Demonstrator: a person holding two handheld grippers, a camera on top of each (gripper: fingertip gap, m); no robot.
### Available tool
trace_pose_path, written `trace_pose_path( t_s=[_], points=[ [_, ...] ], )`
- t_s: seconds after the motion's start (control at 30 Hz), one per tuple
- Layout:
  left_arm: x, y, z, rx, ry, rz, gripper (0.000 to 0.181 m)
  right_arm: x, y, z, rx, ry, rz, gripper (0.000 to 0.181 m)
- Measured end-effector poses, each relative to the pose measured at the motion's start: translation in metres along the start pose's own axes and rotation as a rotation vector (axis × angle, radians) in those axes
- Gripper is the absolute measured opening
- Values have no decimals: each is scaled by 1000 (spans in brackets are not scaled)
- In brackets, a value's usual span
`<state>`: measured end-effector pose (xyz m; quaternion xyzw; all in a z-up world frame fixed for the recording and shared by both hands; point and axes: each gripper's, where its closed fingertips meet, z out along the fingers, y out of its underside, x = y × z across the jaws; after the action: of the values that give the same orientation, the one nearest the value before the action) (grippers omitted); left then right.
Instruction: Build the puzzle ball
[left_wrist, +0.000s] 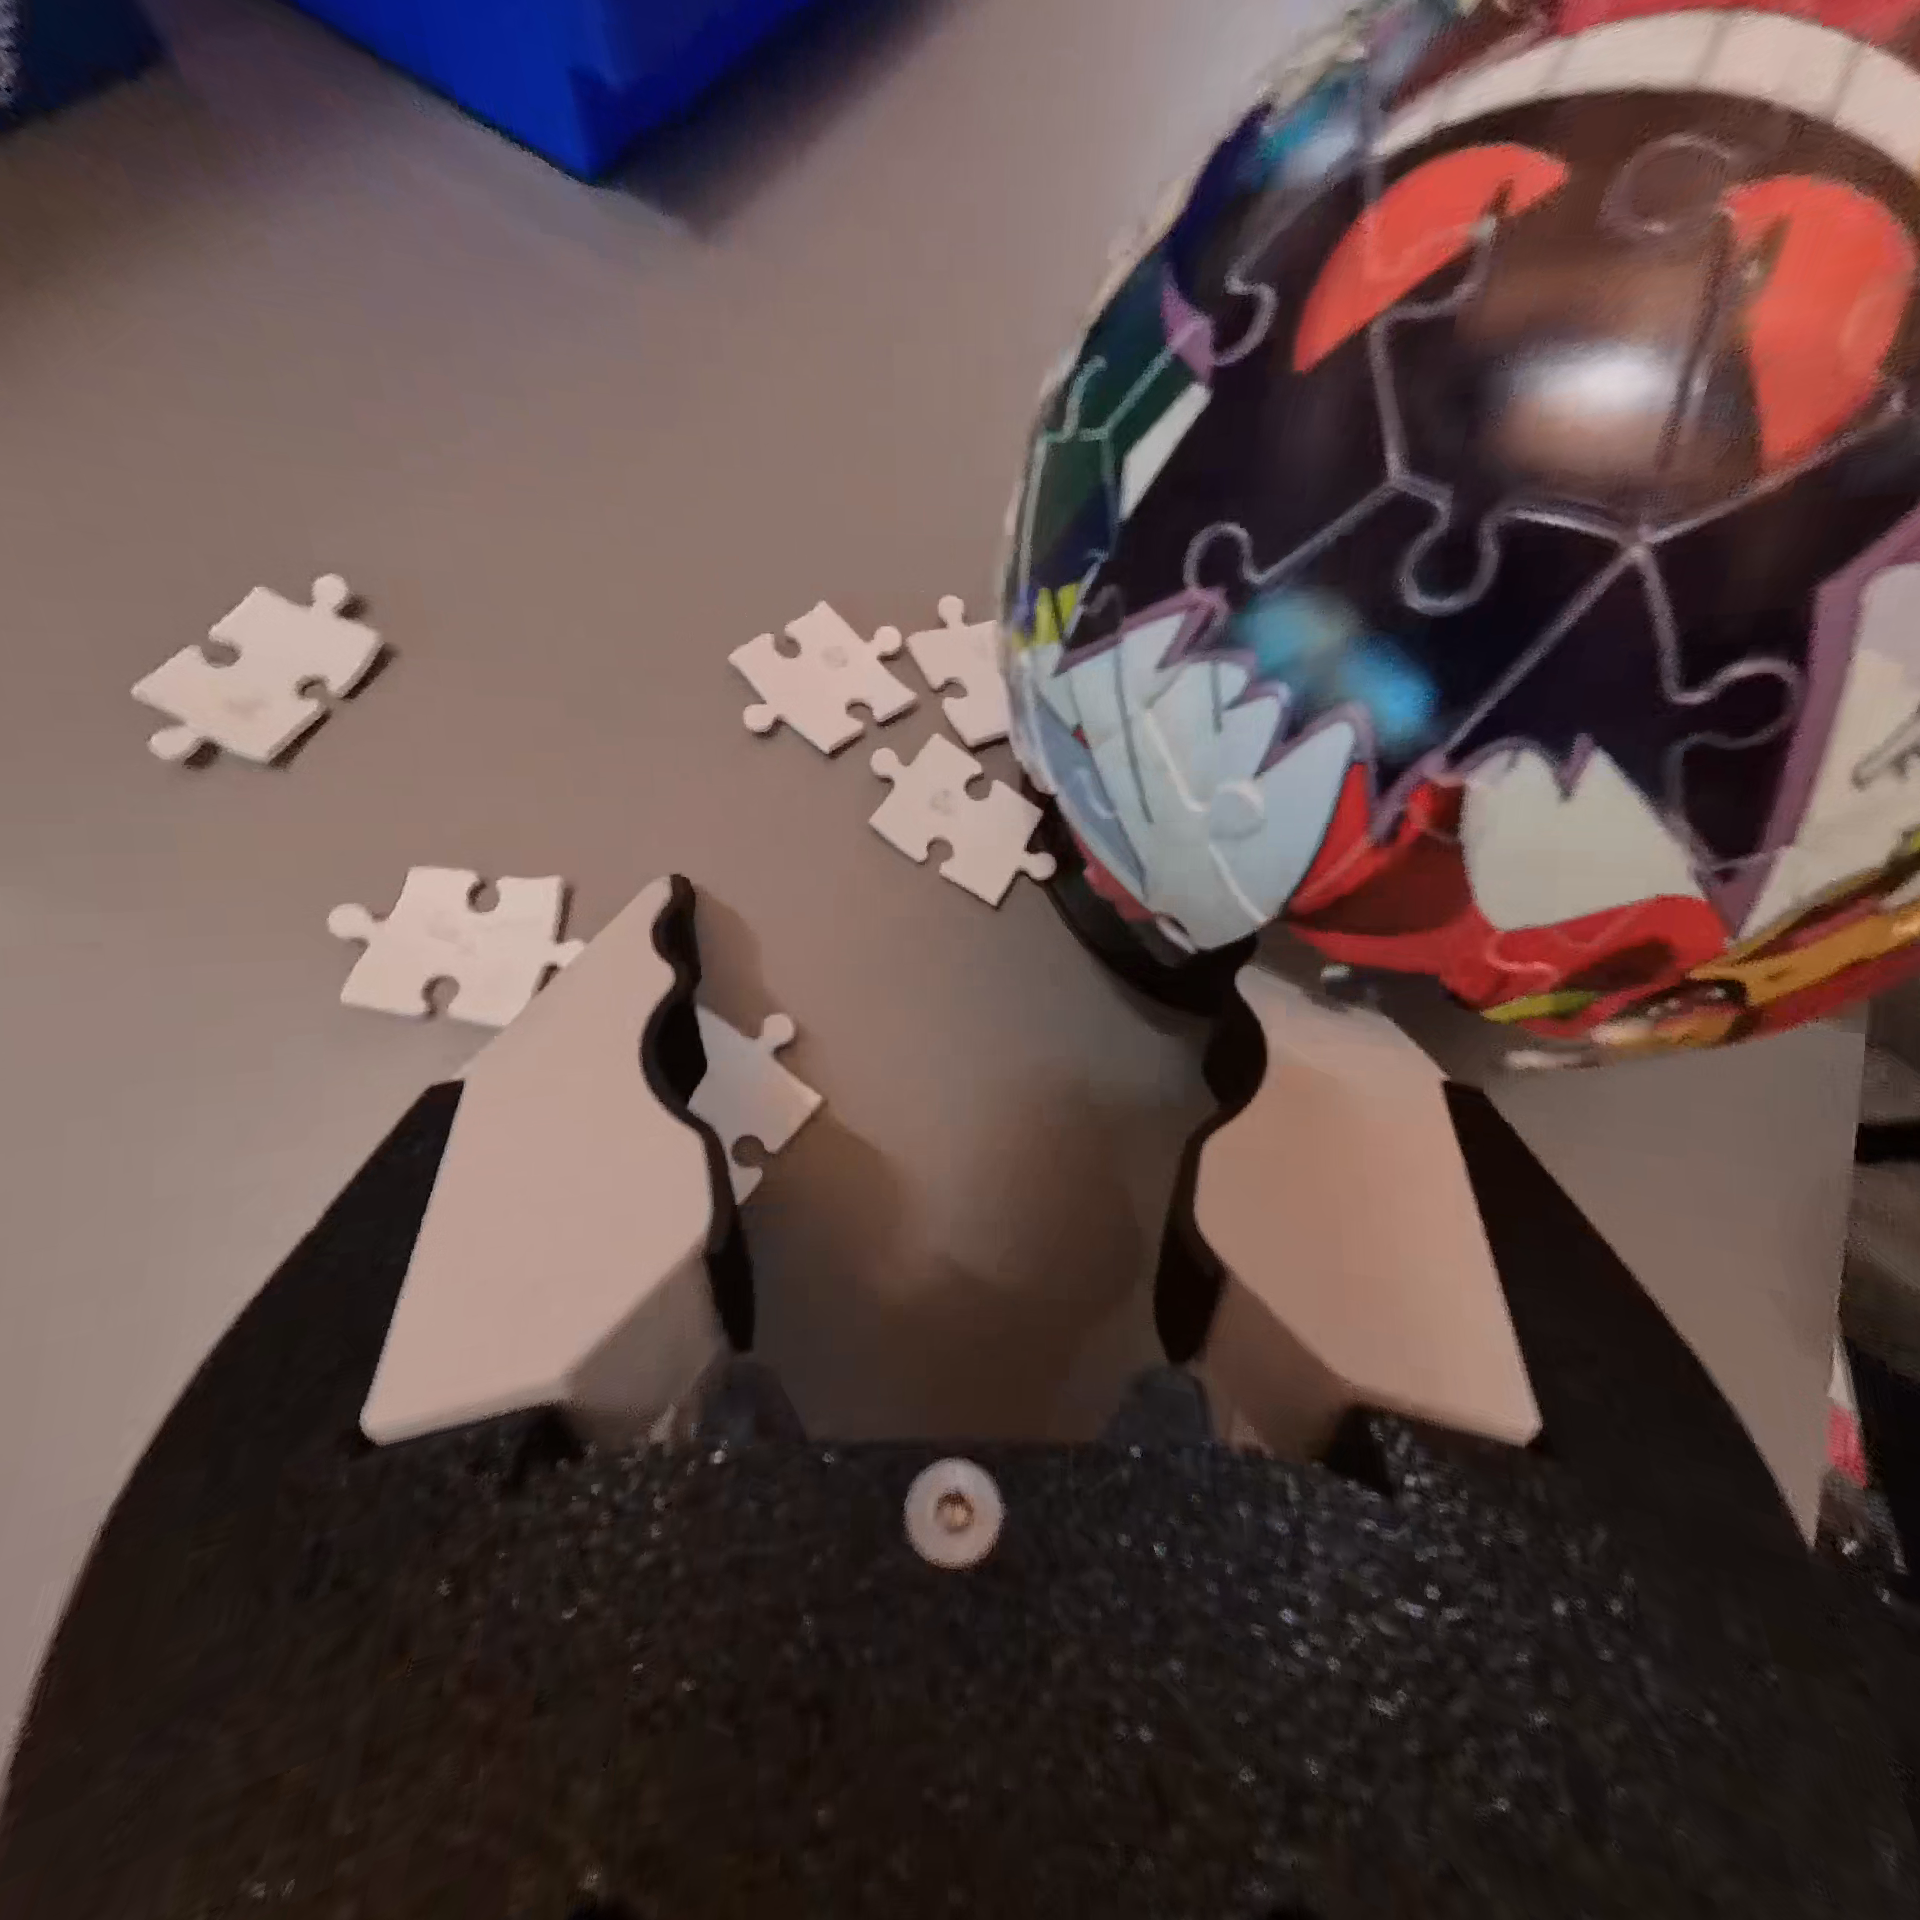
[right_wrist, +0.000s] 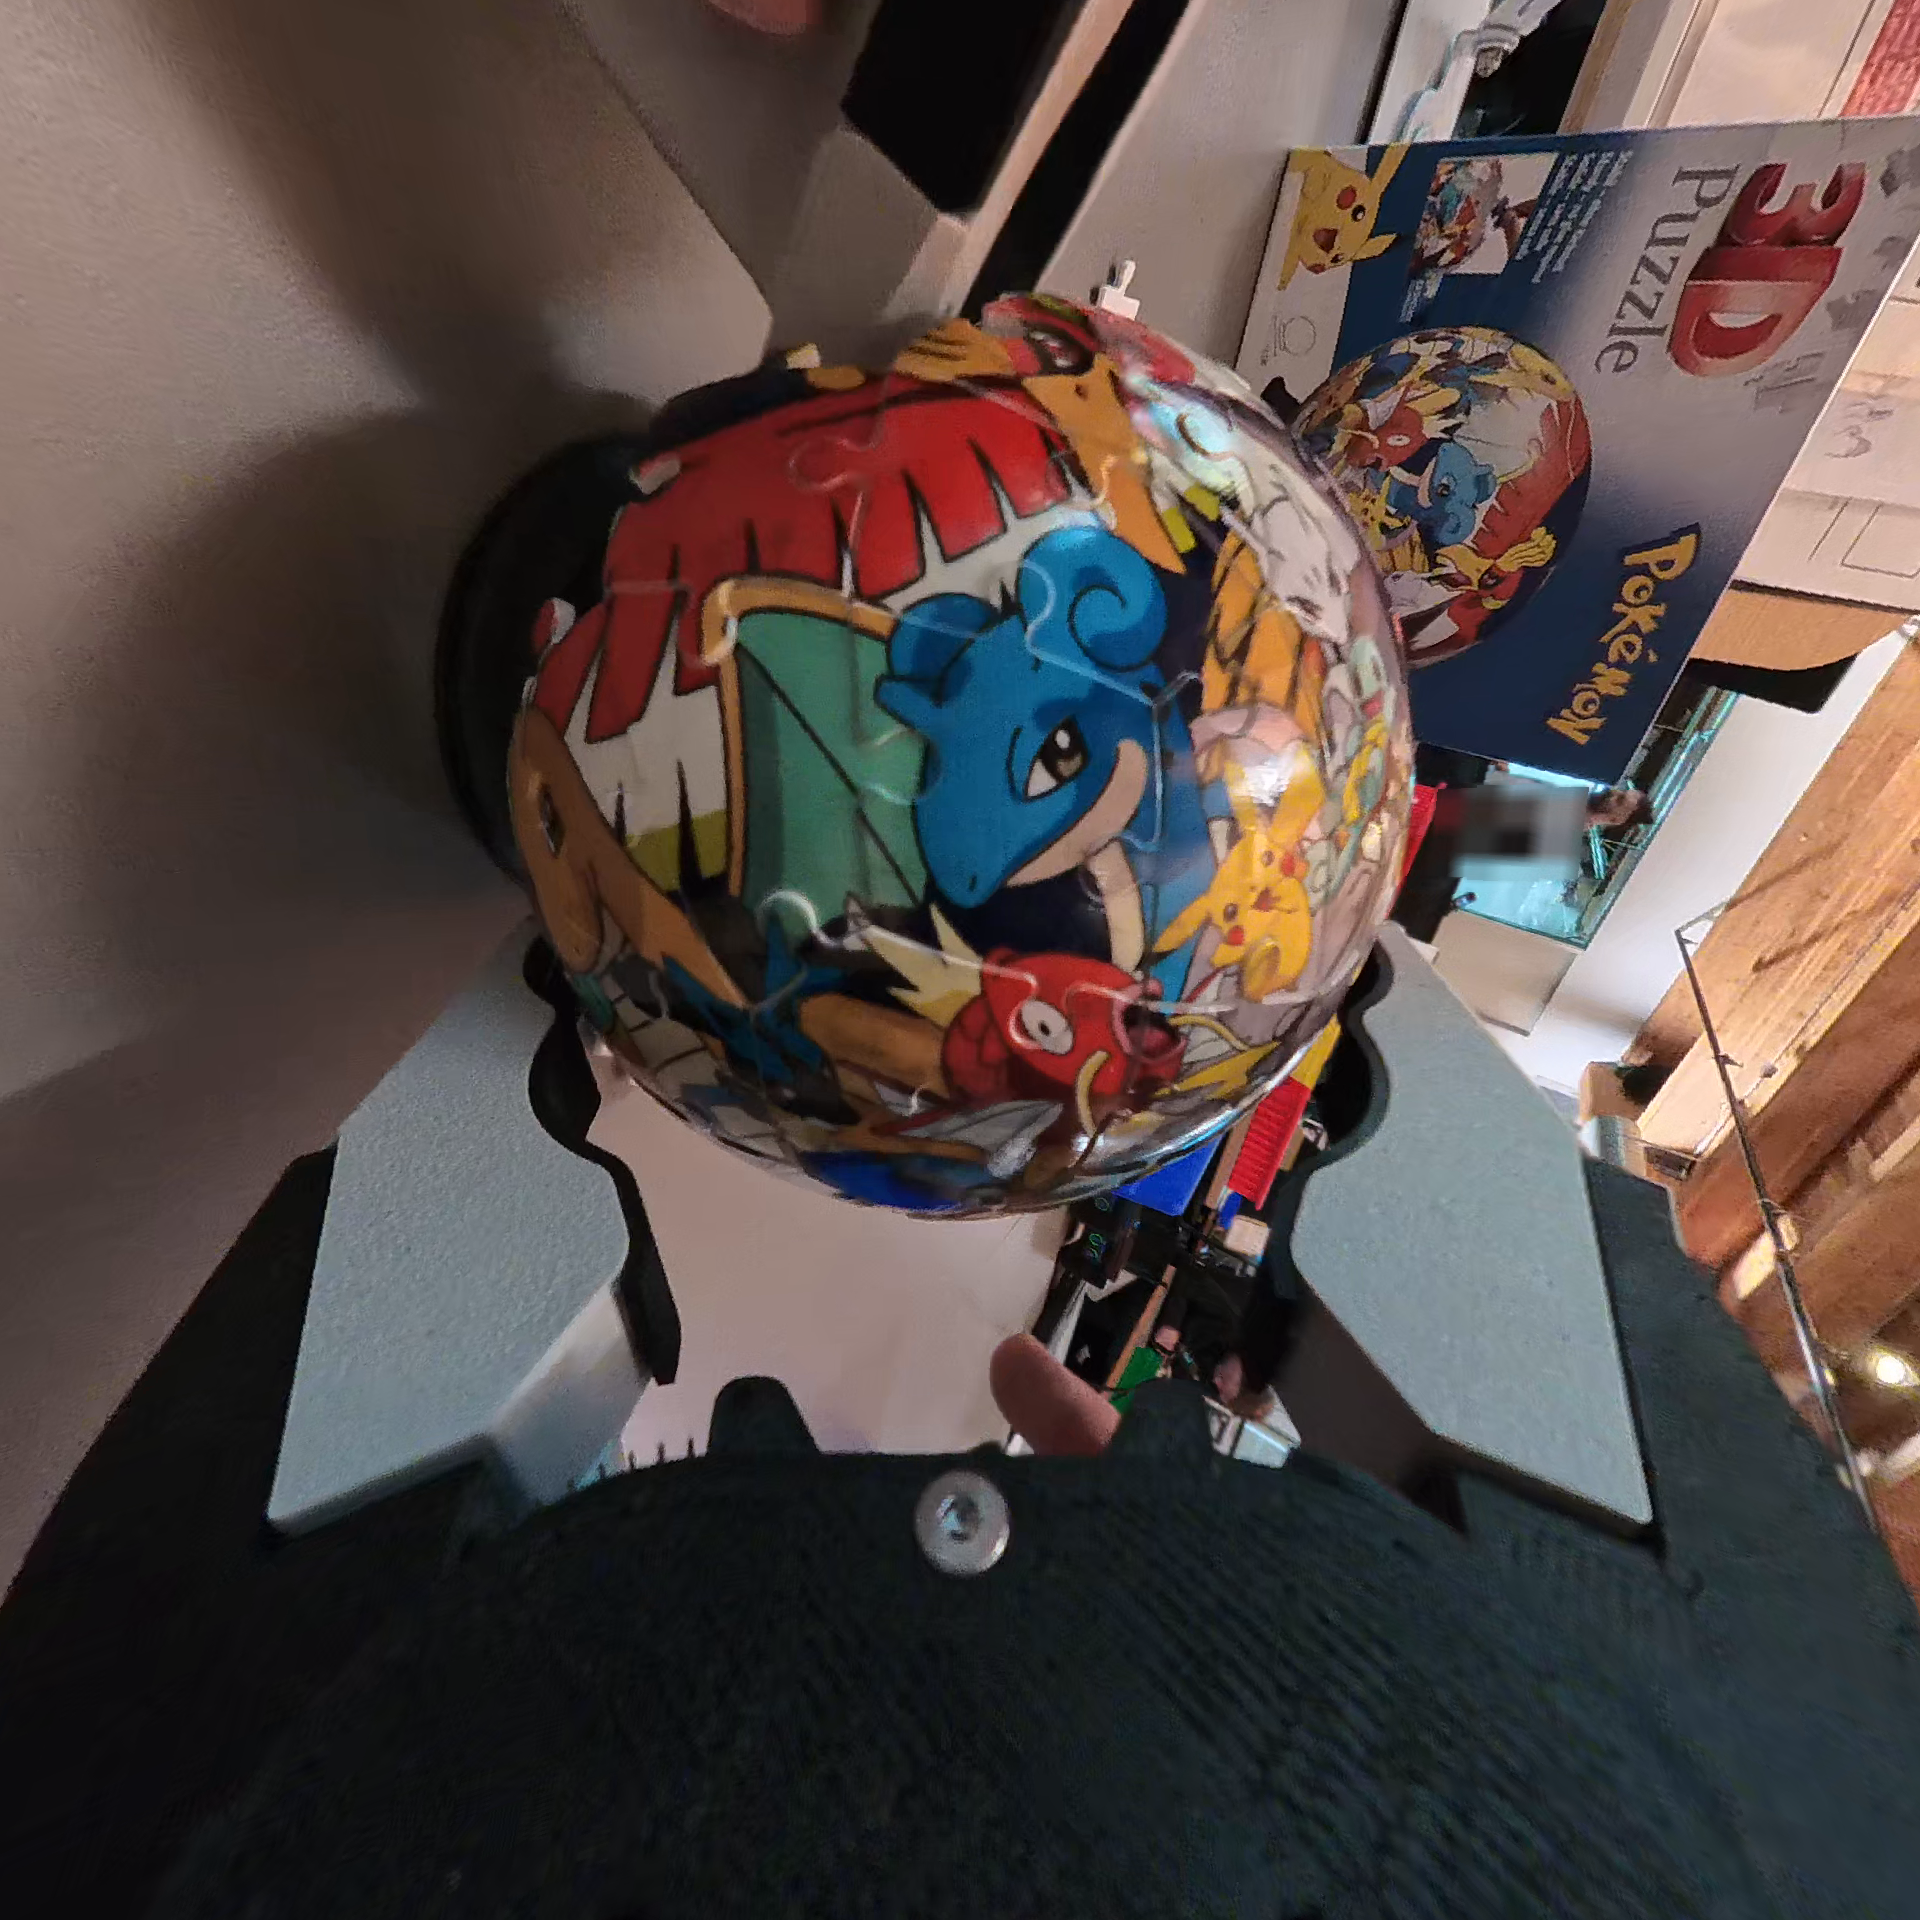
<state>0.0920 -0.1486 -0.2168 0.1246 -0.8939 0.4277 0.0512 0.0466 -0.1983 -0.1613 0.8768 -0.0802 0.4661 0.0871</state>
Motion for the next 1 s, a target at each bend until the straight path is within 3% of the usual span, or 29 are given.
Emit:
trace_pose_path(
  t_s=[0.07,0.17,0.3,0.47,0.67,0.87,1.0],
  points=[
    [-4,-2,0,17,-26,-47,93,0,0,0,14,-10,26,142],
    [3,-9,4,49,6,-103,108,-2,1,1,35,-46,83,142],
    [8,-11,7,49,16,-98,109,-4,4,2,56,-79,130,142],
    [2,2,5,-24,-90,34,99,-5,3,2,54,-98,161,142],
    [0,4,2,-7,-124,-12,95,-6,-4,0,75,-106,198,142],
    [-1,7,2,-22,-177,-6,112,-6,-9,1,118,-67,285,142],
    [-5,6,2,-24,-202,-23,114,-5,-13,1,170,-43,328,143]
  ],
)
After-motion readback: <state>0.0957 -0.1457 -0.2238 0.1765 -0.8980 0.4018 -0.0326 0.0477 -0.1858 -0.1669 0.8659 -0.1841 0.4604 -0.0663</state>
